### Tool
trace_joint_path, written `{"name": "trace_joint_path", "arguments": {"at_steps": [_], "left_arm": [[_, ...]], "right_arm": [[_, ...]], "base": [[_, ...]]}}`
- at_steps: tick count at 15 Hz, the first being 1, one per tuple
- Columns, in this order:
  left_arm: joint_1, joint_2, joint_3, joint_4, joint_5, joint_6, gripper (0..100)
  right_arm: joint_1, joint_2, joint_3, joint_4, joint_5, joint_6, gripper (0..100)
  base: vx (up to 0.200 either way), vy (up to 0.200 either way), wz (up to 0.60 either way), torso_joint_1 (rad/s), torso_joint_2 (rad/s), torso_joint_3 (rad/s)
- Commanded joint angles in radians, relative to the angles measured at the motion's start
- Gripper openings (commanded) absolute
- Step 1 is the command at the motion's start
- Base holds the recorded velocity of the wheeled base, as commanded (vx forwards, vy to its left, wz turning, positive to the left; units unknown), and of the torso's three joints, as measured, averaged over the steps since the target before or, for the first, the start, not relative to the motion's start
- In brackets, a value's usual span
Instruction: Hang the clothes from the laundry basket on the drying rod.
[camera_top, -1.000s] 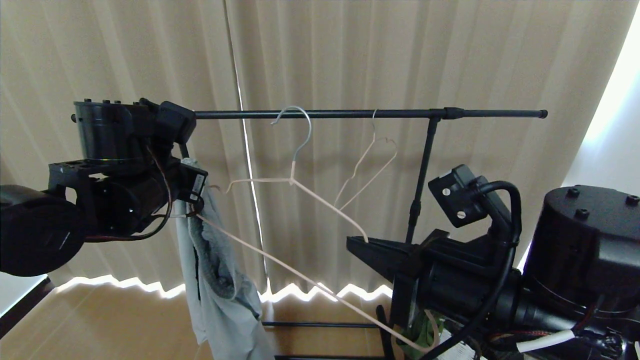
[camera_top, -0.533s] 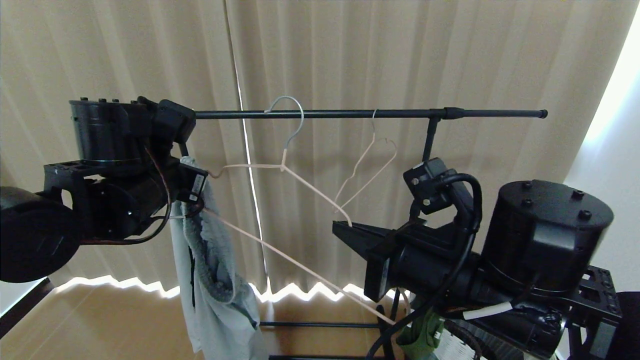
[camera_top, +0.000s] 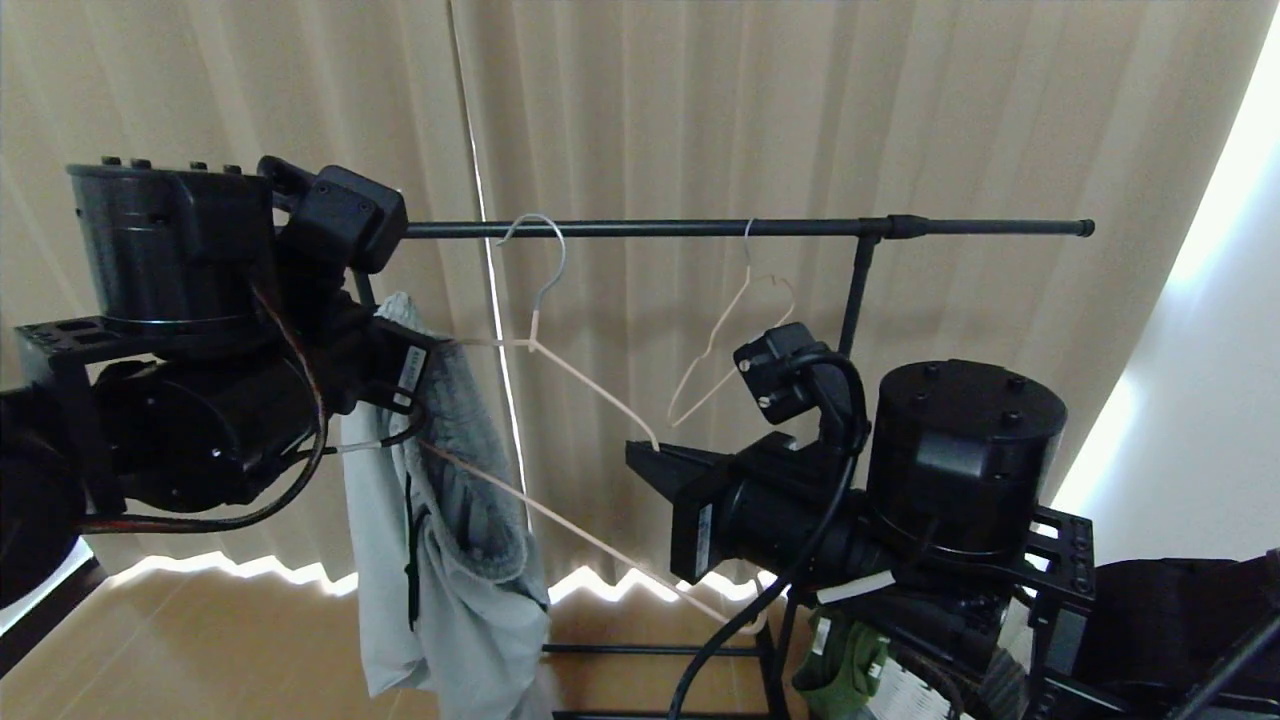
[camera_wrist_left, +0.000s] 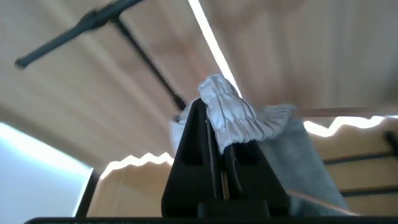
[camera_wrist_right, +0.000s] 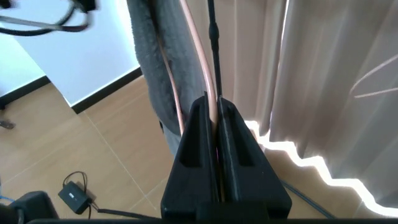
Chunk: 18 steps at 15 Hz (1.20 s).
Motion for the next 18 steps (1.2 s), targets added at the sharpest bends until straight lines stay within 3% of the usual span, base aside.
{"name": "trace_joint_path", "arguments": {"at_steps": [1,3,5,7,10,18], "left_arm": [[-0.075,-0.035,-0.004,0.001,-0.001,0.002,0],[-0.127,-0.028,-0.010,-0.005,-0.018,0.000,0],[-0.151,-0.020,-0.038,-0.008,-0.123,-0.004,0],[-0.151,-0.017,-0.052,-0.008,-0.167,-0.004,0],[-0.151,-0.024,-0.035,-0.007,-0.294,-0.027,0],[-0.132,-0.035,0.050,-0.010,-0.313,-0.033,0]], "right_arm": [[-0.001,0.017,-0.002,0.000,0.000,0.000,0],[-0.001,0.014,0.006,0.000,0.000,0.000,0],[-0.001,0.008,0.021,-0.001,-0.002,0.002,0],[-0.002,-0.004,0.036,-0.001,-0.002,-0.027,0],[-0.002,-0.032,0.064,-0.003,-0.002,-0.057,0],[-0.038,-0.080,0.125,-0.092,0.001,-0.090,0]], "base": [[0.000,0.000,0.00,0.000,0.00,0.000],[0.000,0.000,0.00,0.000,0.00,0.000],[0.000,0.000,0.00,0.000,0.00,0.000],[0.000,0.000,0.00,0.000,0.00,0.000],[0.000,0.000,0.00,0.000,0.00,0.000],[0.000,0.000,0.00,0.000,0.00,0.000]]}}
